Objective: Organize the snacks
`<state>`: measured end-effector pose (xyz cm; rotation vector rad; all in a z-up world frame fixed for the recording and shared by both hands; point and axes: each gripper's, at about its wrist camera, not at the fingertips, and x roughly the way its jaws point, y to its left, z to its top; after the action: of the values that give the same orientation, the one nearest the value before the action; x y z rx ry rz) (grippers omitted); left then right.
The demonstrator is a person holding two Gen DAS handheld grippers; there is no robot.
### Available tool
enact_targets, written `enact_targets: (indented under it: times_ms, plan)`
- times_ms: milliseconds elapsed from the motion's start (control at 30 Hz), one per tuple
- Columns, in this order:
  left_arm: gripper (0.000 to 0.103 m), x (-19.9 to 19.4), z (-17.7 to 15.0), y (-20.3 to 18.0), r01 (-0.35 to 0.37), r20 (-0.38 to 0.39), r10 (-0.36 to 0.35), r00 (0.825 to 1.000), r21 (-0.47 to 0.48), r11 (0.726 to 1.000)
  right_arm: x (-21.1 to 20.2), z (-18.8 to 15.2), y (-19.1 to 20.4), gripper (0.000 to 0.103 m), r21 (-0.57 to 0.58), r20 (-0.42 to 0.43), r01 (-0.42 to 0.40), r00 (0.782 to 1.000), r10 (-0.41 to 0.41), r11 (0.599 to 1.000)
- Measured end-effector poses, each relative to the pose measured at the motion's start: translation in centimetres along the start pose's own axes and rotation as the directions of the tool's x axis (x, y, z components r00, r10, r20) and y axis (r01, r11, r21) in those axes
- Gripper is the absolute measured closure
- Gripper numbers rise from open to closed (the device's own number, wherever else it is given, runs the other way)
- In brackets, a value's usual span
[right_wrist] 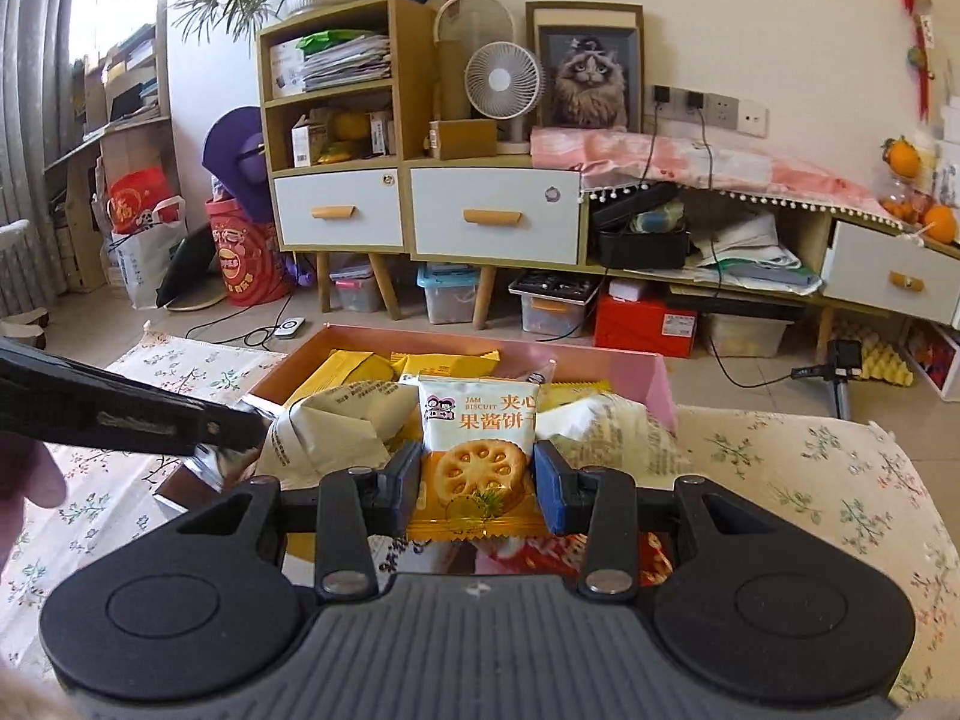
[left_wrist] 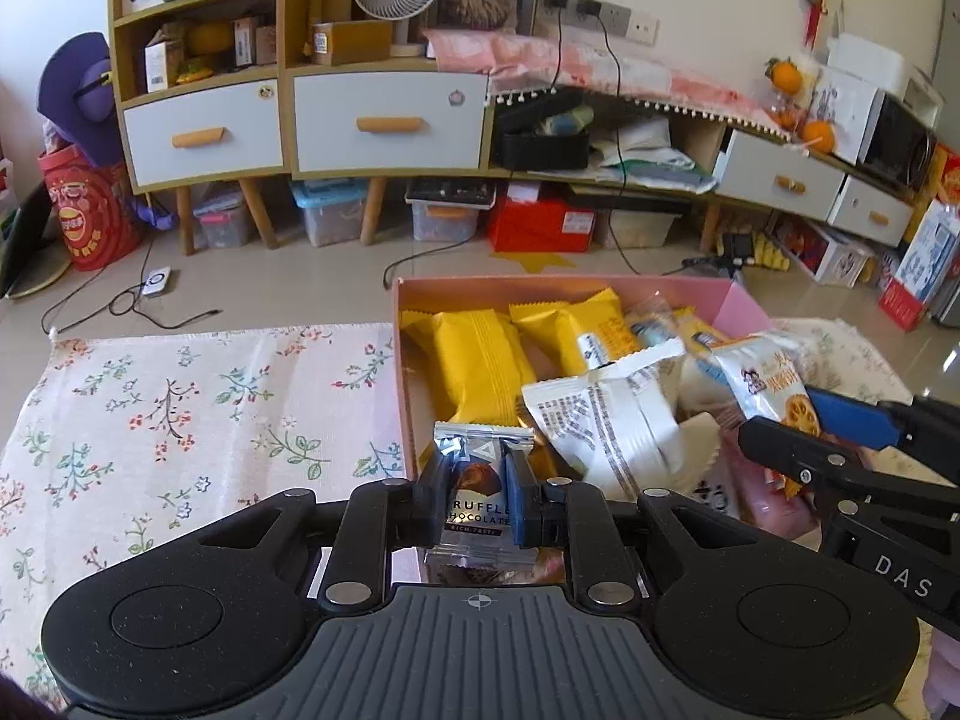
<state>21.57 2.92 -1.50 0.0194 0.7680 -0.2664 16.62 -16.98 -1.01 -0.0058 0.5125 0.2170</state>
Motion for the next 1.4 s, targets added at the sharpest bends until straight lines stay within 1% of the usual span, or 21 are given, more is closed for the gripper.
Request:
enact_targets:
  times_ms: [100,133,167,200,233,300,333,367,500,567,600,633,667,800,867,1000,1167,1400]
  plan:
    - [0.085,0.5,-0.2,0.0,0.009,-0.004,-0.009,1.0,0.022,1.0,0.5,-0.2,0.2,0.066,-0.002,-0.008,0.004,1.0,-0.004,1.0]
    - [0.085,0.6,-0.4,0.0,0.01,-0.003,-0.01,1.0,0.034,0.999,0.6,-0.4,0.3,0.064,-0.006,-0.01,0.004,1.0,-0.004,1.0]
    - [0.081,0.6,-0.4,0.0,0.011,-0.002,-0.011,1.0,0.045,0.999,0.6,-0.4,0.3,0.063,-0.011,-0.011,0.003,1.0,-0.003,1.0]
    - [0.081,0.6,-0.5,-0.1,0.006,0.002,-0.006,1.0,0.052,0.999,0.5,-0.4,0.4,0.062,-0.017,-0.014,0.003,1.0,-0.003,1.0]
    - [0.081,0.6,-0.6,-0.2,-0.001,0.003,0.001,1.0,0.058,0.998,0.3,-0.3,0.5,0.056,-0.023,-0.016,-0.001,1.0,0.001,1.0]
    - [0.076,0.5,-0.6,-0.3,0.001,0.008,-0.002,1.0,0.054,0.999,0.0,0.0,0.5,0.048,-0.027,-0.011,-0.009,1.0,0.008,1.0]
    - [0.071,0.3,-0.7,-0.2,0.011,0.01,-0.012,1.0,0.047,0.999,-0.2,0.1,0.5,0.044,-0.031,-0.009,-0.013,1.0,0.013,0.999]
    - [0.067,0.1,-0.8,-0.3,0.019,0.01,-0.02,1.0,0.043,0.999,-0.5,0.2,0.6,0.042,-0.036,-0.008,-0.014,1.0,0.014,0.999]
    - [0.06,-0.9,-1.1,-1.0,0.013,0.004,-0.013,1.0,0.061,0.998,-1.7,0.4,0.8,0.035,-0.062,-0.001,-0.004,1.0,0.004,0.998]
    - [0.047,-1.8,-1.2,-1.4,0.02,0.012,-0.021,1.0,0.062,0.998,-2.5,0.5,0.7,0.033,-0.064,0.0,-0.003,1.0,0.003,0.998]
    - [0.044,-2.3,-1.3,-1.6,0.018,0.017,-0.019,1.0,0.061,0.998,-2.9,0.6,0.6,0.03,-0.062,0.001,-0.001,1.0,0.002,0.998]
    - [0.036,-2.9,-1.5,-1.8,0.004,0.022,-0.005,1.0,0.062,0.998,-3.3,0.6,0.5,0.027,-0.059,0.002,0.001,1.0,-0.001,0.998]
    - [0.031,-3.3,-1.6,-2.0,-0.006,0.027,0.004,1.0,0.066,0.998,-3.7,0.7,0.3,0.026,-0.052,0.0,0.002,1.0,-0.002,0.999]
    - [0.026,-5.4,-2.6,-2.6,-0.004,0.025,0.003,1.0,0.059,0.998,-5.4,0.7,-0.4,0.019,-0.031,0.002,0.012,1.0,-0.012,0.999]
    - [0.019,-6.5,-3.4,-3.0,-0.011,0.023,0.009,1.0,0.056,0.998,-6.2,0.6,-0.7,0.017,-0.022,-0.003,0.025,1.0,-0.026,0.999]
    - [0.015,-8.4,-5.1,-3.8,-0.023,0.001,0.023,1.0,0.037,0.999,-7.8,-0.1,-1.0,0.014,-0.009,-0.021,0.051,0.998,-0.051,0.999]
    - [0.008,-11.0,-7.2,-5.0,-0.031,-0.015,0.031,0.999,0.036,0.999,-9.5,-1.2,-1.1,0.01,0.001,-0.047,0.077,0.996,-0.077,0.997]
    - [0.005,-13.7,-10.3,-6.4,-0.068,-0.036,0.069,0.997,0.037,0.997,-11.6,-2.7,-0.8,0.006,0.027,-0.084,0.1,0.992,-0.097,0.995]
